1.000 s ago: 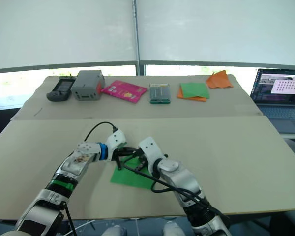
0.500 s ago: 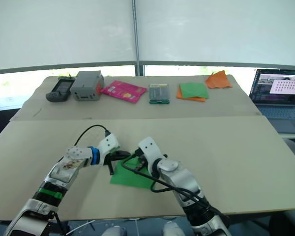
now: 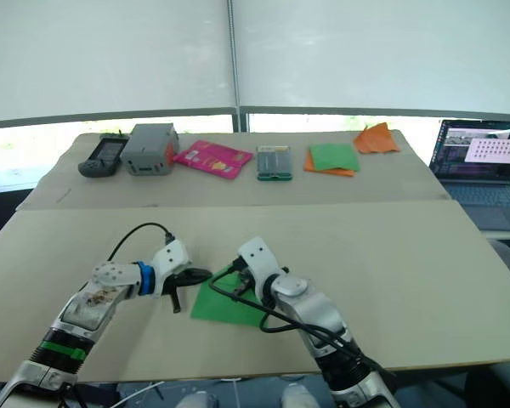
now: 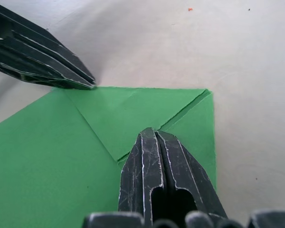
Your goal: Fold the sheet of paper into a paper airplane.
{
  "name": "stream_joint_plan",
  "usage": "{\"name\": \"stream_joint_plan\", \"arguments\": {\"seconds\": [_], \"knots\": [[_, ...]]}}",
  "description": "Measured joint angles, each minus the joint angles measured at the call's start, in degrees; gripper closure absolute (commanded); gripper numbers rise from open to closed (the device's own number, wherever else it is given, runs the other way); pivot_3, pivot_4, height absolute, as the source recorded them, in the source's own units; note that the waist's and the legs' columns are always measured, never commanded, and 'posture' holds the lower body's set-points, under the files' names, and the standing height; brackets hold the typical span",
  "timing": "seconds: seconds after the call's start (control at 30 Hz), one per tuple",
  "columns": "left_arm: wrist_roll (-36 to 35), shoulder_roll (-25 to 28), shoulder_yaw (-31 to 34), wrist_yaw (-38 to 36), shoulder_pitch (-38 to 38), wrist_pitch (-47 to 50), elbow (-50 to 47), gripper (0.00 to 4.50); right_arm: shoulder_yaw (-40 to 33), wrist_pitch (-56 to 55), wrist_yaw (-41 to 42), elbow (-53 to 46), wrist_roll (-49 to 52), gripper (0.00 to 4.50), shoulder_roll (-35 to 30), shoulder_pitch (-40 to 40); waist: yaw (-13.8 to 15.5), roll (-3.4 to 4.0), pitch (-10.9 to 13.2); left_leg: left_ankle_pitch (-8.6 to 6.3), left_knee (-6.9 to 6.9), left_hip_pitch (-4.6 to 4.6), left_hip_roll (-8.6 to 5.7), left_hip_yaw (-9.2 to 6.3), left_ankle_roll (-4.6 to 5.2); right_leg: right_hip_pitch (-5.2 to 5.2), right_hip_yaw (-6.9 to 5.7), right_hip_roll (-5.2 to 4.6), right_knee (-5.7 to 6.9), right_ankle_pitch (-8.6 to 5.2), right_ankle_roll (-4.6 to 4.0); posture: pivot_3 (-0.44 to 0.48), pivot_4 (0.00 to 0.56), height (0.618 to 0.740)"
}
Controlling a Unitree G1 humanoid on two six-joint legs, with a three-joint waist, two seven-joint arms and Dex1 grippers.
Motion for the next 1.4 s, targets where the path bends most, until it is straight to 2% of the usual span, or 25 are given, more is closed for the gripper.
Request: {"name": "stream_joint_plan", "arguments": {"seconds": [0.4, 0.77, 0.93, 1.1, 1.4], "knots": [[-1.8, 3.5, 1.7, 0.5, 5.2, 2.0, -5.4, 4.42, 0.2, 0.0, 0.2, 0.1, 0.0, 4.5, 0.0, 0.1, -0.1, 0.2, -0.1, -0.07, -0.05, 0.04, 0.04, 0.03, -0.07, -0.05, 0.0, -0.02, -0.01, -0.06, -0.08, 0.0, 0.15, 0.74], [-2.9, 4.5, 2.8, 0.9, 5.9, 3.0, -6.5, 4.42, 0.5, 0.0, 0.9, 0.2, 0.0, 4.5, -0.3, -0.2, -0.1, 0.19, -0.1, -0.35, -0.05, 0.09, 0.05, 0.04, -0.51, -0.08, 0.0, -0.02, 0.0, -0.07, -0.1, 0.0, 0.15, 0.74], [-10.2, 4.7, 6.4, -1.6, 5.8, 10.9, -8.4, 4.42, 0.8, -2.4, 1.2, -1.8, -0.1, 4.5, -2.2, 0.2, -0.1, -0.17, 0.5, -0.35, -0.04, -0.06, 0.04, 0.03, -0.51, -0.21, 0.0, -0.02, -0.05, -0.07, -0.1, 0.0, 0.15, 0.74], [-15.6, 6.4, 9.7, -6.0, 5.7, 13.0, -8.4, 4.42, -0.7, -1.9, 1.4, -4.4, 0.5, 4.5, -3.0, 1.3, 0.2, -0.22, 0.7, -0.32, -0.03, -0.27, 0.03, 0.02, -0.47, -0.3, -0.01, -0.03, -0.12, -0.06, -0.09, 0.0, 0.15, 0.74], [-16.4, 1.9, 8.3, -7.5, 0.4, 12.2, -5.5, 4.42, -5.6, -2.1, 2.8, -14.9, 3.4, 4.5, -4.6, 4.3, 0.1, -0.23, 0.9, -0.13, -0.03, -0.35, 0.02, 0.01, -0.17, -0.31, -0.03, -0.03, -0.14, -0.03, -0.05, 0.0, 0.15, 0.74]]}}
